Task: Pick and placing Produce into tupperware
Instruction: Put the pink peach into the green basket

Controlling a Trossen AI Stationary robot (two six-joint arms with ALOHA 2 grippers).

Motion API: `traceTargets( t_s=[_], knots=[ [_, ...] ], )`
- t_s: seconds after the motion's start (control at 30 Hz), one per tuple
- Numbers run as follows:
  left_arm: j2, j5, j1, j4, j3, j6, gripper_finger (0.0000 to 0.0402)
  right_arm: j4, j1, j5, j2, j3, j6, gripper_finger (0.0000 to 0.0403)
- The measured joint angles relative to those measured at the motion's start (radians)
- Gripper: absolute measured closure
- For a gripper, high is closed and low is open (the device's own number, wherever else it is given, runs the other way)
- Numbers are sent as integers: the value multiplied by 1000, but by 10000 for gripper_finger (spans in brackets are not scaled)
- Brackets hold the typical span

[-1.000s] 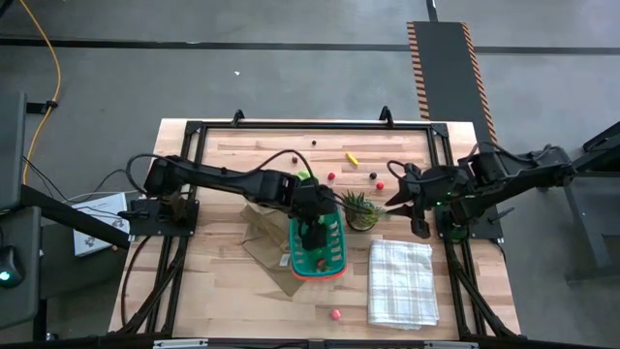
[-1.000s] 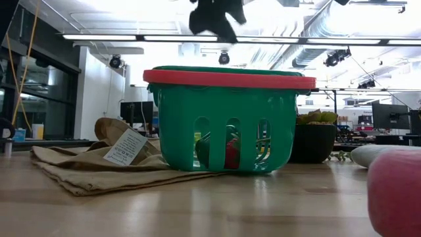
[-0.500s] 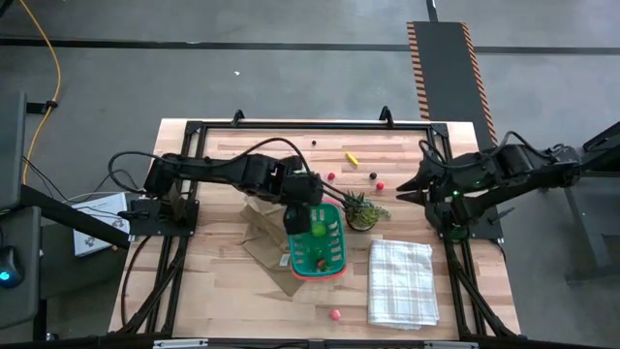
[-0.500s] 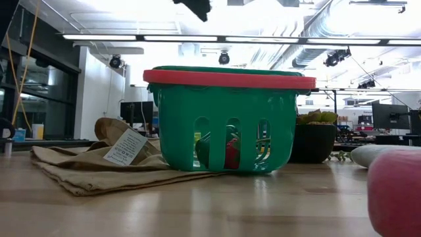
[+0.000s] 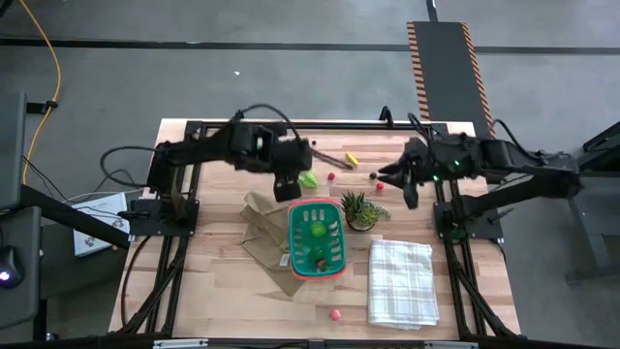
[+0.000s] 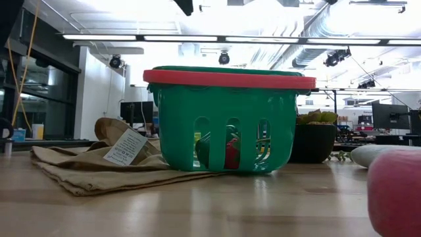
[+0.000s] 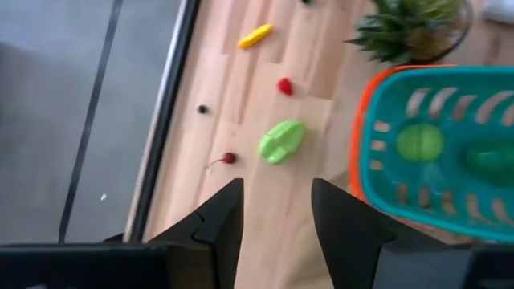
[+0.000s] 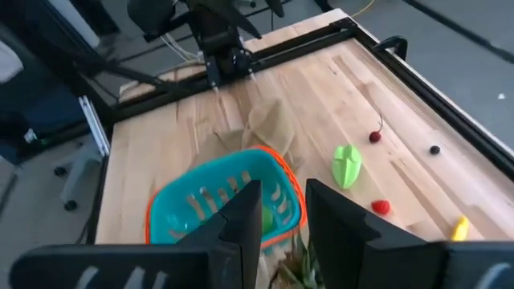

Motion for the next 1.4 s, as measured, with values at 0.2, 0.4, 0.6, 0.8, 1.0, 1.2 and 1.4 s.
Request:
traceTargets(
  t_s=[0.2,0.4,0.6,0.8,1.0,1.2,1.4],
  knots=[
    [-17,61,99,-7,23,107,286,51,-140,-214,31,0,16,313],
    [-41,156,196,-7,21,151,297,87,-153,-340,42,0,42,313],
    [-44,276,268,-7,21,176,307,131,17,-300,86,1,150,313],
    [-48,350,273,-6,20,198,319,54,248,-93,224,100,211,313],
    [-74,404,244,-6,19,212,323,-155,389,45,394,303,288,313],
    [-162,424,204,-6,20,199,322,-359,517,129,547,491,371,313],
    [-271,409,195,-6,20,142,321,-371,614,145,645,566,464,313]
  ],
)
